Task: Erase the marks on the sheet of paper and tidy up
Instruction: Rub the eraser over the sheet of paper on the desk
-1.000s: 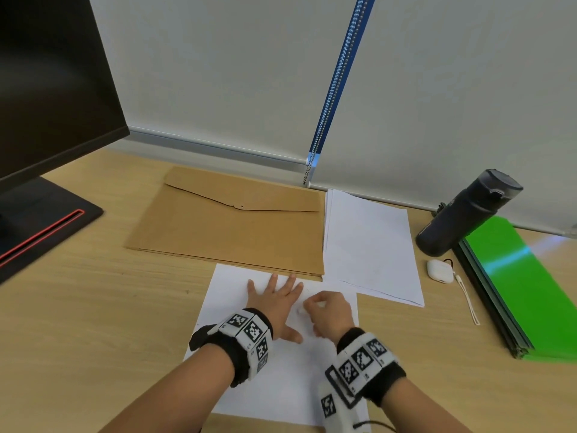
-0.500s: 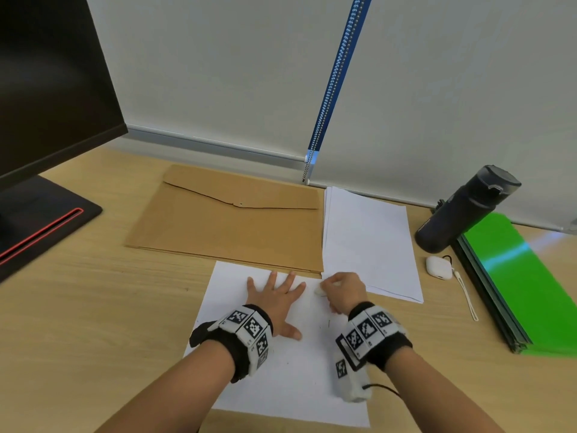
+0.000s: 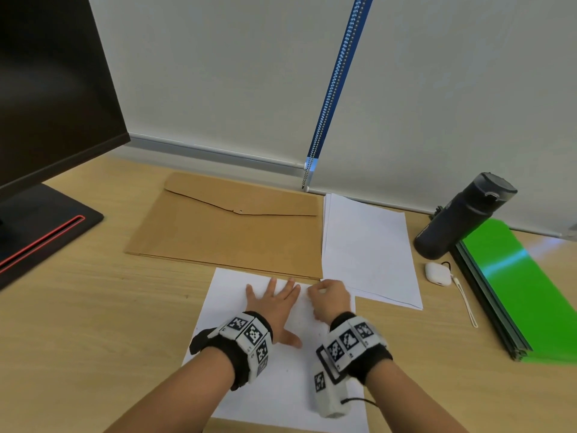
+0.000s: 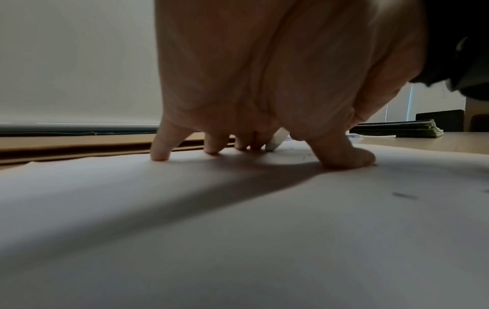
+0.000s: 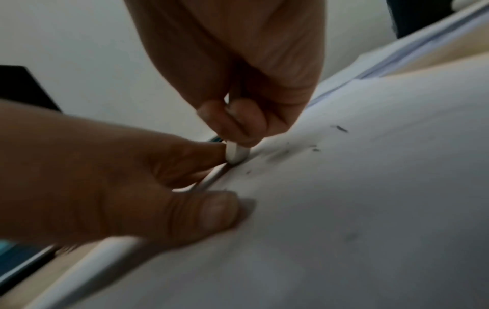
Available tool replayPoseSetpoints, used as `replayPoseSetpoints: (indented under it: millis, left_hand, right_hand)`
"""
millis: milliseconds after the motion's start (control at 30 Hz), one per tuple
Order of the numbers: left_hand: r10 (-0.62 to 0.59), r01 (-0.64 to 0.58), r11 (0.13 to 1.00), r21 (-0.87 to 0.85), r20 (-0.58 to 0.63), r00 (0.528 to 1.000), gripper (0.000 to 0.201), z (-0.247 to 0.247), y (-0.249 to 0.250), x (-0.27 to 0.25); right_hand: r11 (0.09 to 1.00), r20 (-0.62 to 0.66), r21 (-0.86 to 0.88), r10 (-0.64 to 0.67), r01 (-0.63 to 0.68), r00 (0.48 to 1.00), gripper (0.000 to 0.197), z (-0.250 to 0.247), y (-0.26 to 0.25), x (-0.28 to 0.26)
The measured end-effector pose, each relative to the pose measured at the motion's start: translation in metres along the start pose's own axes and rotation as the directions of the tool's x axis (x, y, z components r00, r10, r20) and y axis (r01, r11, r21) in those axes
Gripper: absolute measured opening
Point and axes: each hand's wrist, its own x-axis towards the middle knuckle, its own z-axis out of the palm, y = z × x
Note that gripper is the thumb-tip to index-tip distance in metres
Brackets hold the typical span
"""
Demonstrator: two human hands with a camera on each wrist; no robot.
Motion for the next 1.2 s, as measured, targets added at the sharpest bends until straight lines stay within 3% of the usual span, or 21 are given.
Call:
replayPoseSetpoints:
  millis: [100, 167, 267, 467, 633, 700, 833, 933, 1000, 1133, 1200]
  left_hand:
    - [0.003, -0.003, 1.0, -0.012, -0.004, 1.0, 0.109, 0.0, 0.0, -0.001]
    - [-0.001, 0.001, 1.0, 0.012, -0.001, 1.0, 0.107, 0.0, 0.0, -0.001]
    - [-0.004, 0.004, 1.0, 0.018, 0.005, 1.0, 0.107, 0.001, 0.0, -0.001]
    - [0.003, -0.004, 1.0, 0.016, 0.008, 1.0, 0.107, 0.0, 0.0, -0.001]
    - [-0.004, 0.004, 1.0, 0.024, 0.008, 1.0, 0.107, 0.002, -0.001, 0.0]
    - [-0.006, 0.006, 1.0, 0.018, 0.004, 1.0, 0.107, 0.001, 0.0, 0.0]
    - [0.001, -0.001, 1.0, 0.017, 0.005, 1.0, 0.106, 0.001, 0.0, -0.001]
    - [-0.005, 0.005, 0.999, 0.034, 0.006, 1.0, 0.106, 0.001, 0.0, -0.003]
    - [0.0, 0.0, 1.0, 0.026, 0.004, 1.0, 0.107, 0.002, 0.0, -0.005]
    - [0.021, -0.022, 1.0, 0.009, 0.028, 0.999, 0.109, 0.004, -0.009, -0.01]
    - [0.027, -0.026, 0.999, -0.025, 0.037, 0.999, 0.104, 0.003, -0.016, -0.018]
  right_hand:
    - [1.0, 0.081, -0.012, -0.004, 0.005, 0.997, 0.024, 0.003, 0.0, -0.008]
    - [1.0, 0.003, 0.012, 0.024, -0.024, 1.0, 0.016, -0.007, 0.002, 0.004]
    - [0.999, -0.131, 0.034, 0.037, -0.033, 0.991, 0.021, -0.014, 0.003, 0.011]
    - [1.0, 0.121, -0.013, 0.029, -0.028, 0.992, 0.017, 0.001, 0.014, -0.018]
    - [0.999, -0.113, 0.018, 0.042, -0.041, 0.993, 0.013, -0.019, 0.014, 0.01]
    - [0.999, -0.07, 0.034, 0.033, -0.031, 0.997, 0.016, -0.011, 0.016, 0.0]
    - [0.999, 0.146, 0.026, 0.018, -0.022, 0.989, 0.016, 0.004, 0.025, -0.031]
    - [1.0, 0.013, 0.018, 0.014, -0.014, 1.0, 0.014, -0.01, 0.027, -0.015]
    - [0.999, -0.06, 0.049, 0.025, -0.022, 0.998, 0.018, -0.02, 0.029, -0.006]
    - [0.966, 0.071, 0.256, 0.005, -0.023, 0.997, 0.02, -0.039, 0.039, -0.016]
    - [0.952, 0.067, 0.306, -0.005, -0.015, 0.998, 0.022, -0.051, 0.046, -0.02]
